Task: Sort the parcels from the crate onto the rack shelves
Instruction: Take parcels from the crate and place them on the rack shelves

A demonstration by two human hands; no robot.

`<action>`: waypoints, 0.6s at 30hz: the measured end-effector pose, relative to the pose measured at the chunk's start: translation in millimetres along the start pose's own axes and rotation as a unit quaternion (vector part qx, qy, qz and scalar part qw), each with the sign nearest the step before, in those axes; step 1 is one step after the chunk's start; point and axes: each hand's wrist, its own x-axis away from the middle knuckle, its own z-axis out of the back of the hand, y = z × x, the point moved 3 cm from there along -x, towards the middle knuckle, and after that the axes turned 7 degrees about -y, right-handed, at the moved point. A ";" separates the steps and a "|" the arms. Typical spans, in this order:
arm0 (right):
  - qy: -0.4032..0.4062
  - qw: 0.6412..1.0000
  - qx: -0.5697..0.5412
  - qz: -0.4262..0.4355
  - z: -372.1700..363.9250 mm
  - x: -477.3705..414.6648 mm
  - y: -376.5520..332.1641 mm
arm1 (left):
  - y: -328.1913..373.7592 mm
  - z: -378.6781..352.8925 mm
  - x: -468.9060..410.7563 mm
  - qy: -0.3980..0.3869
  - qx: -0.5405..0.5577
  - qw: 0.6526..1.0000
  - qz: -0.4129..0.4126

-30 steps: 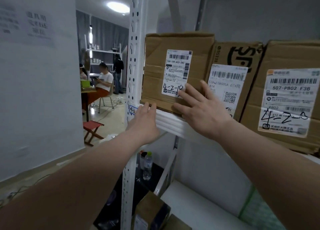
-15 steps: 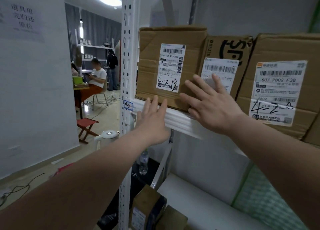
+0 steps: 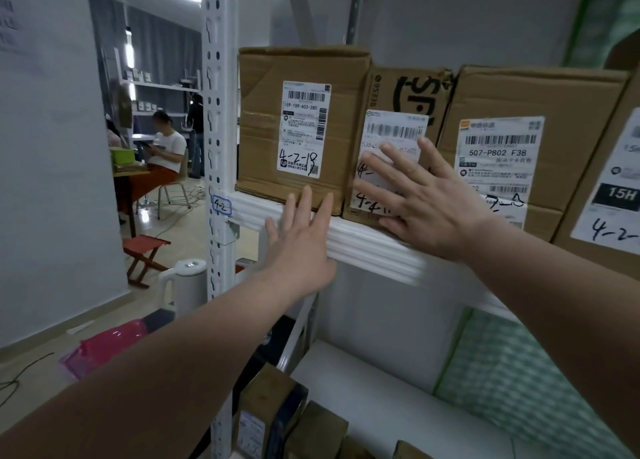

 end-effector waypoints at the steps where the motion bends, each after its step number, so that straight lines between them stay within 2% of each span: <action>1: 0.001 1.000 -0.001 0.000 1.3 8.1 4.4 | 5.9 1.0 1.1 0.008 0.000 1.000 -0.014; 10: -0.032 0.999 0.020 -0.002 9.5 109.8 59.6 | 99.5 -14.6 14.6 0.060 -0.001 0.994 -0.091; 18: -0.032 0.999 0.028 -0.001 -1.7 130.7 72.3 | 144.1 -33.3 24.0 0.067 -0.013 0.995 -0.077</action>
